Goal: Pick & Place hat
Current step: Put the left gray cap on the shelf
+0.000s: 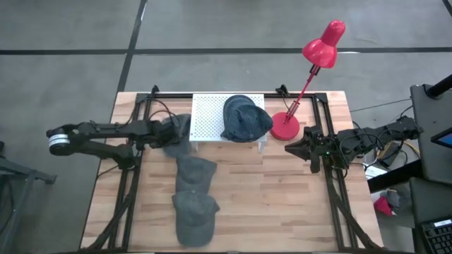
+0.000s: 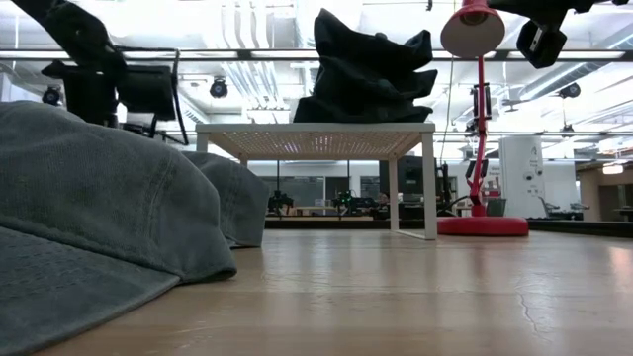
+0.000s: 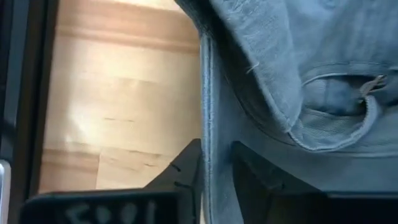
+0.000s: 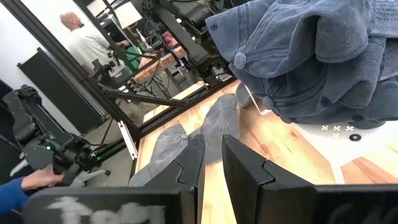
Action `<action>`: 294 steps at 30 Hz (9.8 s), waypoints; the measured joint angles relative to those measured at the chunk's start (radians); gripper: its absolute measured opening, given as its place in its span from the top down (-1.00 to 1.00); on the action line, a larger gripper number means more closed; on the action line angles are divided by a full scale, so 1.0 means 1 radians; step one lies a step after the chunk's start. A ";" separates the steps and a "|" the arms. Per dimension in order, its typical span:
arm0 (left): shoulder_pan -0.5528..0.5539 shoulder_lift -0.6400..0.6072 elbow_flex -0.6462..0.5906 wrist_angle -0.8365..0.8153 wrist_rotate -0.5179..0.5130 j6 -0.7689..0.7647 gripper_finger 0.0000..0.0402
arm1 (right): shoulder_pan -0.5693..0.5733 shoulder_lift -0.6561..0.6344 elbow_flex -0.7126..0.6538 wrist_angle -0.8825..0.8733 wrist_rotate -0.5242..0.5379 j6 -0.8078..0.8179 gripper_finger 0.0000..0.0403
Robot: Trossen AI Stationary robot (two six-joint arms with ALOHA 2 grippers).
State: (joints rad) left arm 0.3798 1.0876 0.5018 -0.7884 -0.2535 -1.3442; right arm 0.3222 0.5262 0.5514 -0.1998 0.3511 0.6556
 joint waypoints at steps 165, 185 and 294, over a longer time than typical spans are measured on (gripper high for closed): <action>-0.715 0.563 1.462 -0.314 -1.318 2.120 0.99 | -0.267 0.679 0.488 0.594 -0.058 0.396 -0.38; -0.708 0.542 1.461 -0.322 -1.317 2.128 0.99 | -0.440 0.863 0.879 0.168 -0.434 0.541 -0.58; -0.724 0.509 1.456 -0.418 -1.311 1.901 0.92 | -0.683 1.195 1.325 0.066 -0.753 0.255 0.96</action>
State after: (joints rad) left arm -0.3444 1.5963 1.9575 -1.2064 -1.5642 0.5570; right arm -0.3609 1.7214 1.8766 -0.1342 -0.4017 0.9108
